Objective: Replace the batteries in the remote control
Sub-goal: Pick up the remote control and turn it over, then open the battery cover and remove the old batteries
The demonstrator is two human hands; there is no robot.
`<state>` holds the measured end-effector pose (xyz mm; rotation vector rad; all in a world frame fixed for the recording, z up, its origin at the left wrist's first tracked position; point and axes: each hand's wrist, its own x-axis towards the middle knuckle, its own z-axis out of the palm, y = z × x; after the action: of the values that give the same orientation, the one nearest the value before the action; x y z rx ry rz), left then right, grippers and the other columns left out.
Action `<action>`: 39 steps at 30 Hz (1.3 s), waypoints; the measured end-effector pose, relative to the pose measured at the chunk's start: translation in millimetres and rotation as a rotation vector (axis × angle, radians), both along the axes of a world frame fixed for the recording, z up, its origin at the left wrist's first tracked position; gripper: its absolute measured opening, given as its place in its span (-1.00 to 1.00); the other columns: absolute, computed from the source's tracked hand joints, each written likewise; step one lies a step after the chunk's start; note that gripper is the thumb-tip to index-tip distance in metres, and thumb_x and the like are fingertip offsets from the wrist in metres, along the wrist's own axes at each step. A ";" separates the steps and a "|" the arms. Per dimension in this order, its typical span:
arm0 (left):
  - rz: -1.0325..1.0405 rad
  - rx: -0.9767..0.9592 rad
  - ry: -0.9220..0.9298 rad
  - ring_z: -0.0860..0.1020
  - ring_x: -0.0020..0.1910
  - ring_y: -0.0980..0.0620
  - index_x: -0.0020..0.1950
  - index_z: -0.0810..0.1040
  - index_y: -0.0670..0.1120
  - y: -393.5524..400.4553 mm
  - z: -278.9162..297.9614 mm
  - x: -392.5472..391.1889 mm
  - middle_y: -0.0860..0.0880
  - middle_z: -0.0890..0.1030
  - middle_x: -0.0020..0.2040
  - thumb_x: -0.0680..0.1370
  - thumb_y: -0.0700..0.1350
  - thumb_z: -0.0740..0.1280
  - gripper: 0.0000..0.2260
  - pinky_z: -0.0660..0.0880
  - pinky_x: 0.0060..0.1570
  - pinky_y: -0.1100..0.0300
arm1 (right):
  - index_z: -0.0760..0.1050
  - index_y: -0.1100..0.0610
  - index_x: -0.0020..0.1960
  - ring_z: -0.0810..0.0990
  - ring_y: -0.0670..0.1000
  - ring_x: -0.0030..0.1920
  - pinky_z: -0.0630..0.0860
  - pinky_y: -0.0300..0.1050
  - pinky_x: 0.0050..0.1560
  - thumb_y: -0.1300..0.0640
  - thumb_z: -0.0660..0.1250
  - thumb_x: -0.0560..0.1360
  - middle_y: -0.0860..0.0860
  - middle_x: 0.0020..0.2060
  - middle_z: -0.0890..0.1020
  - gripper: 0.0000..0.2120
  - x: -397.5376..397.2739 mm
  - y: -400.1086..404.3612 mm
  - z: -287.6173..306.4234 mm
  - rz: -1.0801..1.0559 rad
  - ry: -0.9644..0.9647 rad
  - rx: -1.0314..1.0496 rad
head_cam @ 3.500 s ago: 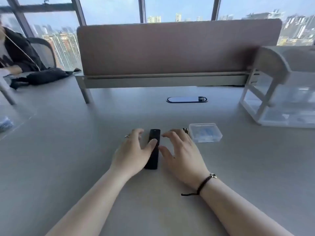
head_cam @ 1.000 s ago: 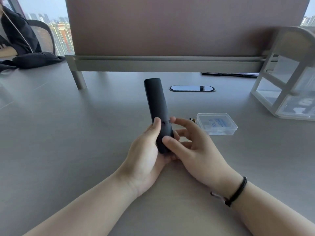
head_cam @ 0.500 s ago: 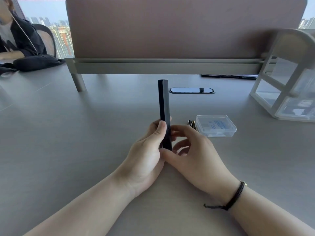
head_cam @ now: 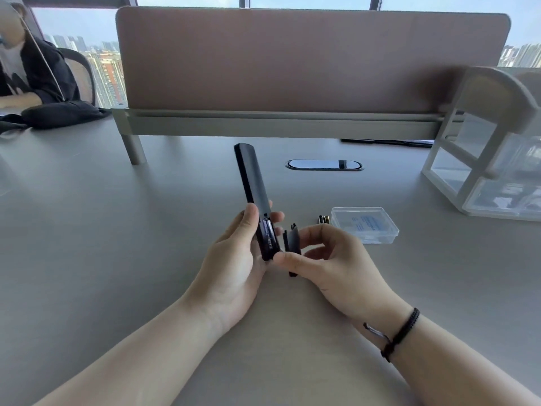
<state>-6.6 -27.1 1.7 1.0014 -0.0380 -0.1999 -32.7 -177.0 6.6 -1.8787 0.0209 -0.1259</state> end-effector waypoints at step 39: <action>-0.243 -0.039 0.054 0.54 0.08 -0.27 0.31 0.55 -0.14 -3.1 3.0 -3.3 -0.20 0.59 0.10 0.66 -0.05 0.17 -0.68 0.55 0.04 -0.12 | 0.57 -0.12 0.04 0.38 -0.27 -0.37 0.44 -0.20 -0.30 -0.06 0.39 0.39 -0.28 -0.26 0.39 -0.77 -6.9 0.4 -2.8 0.039 -0.486 -0.602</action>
<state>-9.9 -30.2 4.8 0.9511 -0.1143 -0.4468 -39.6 -176.6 3.8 -2.3936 -0.4284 -0.6147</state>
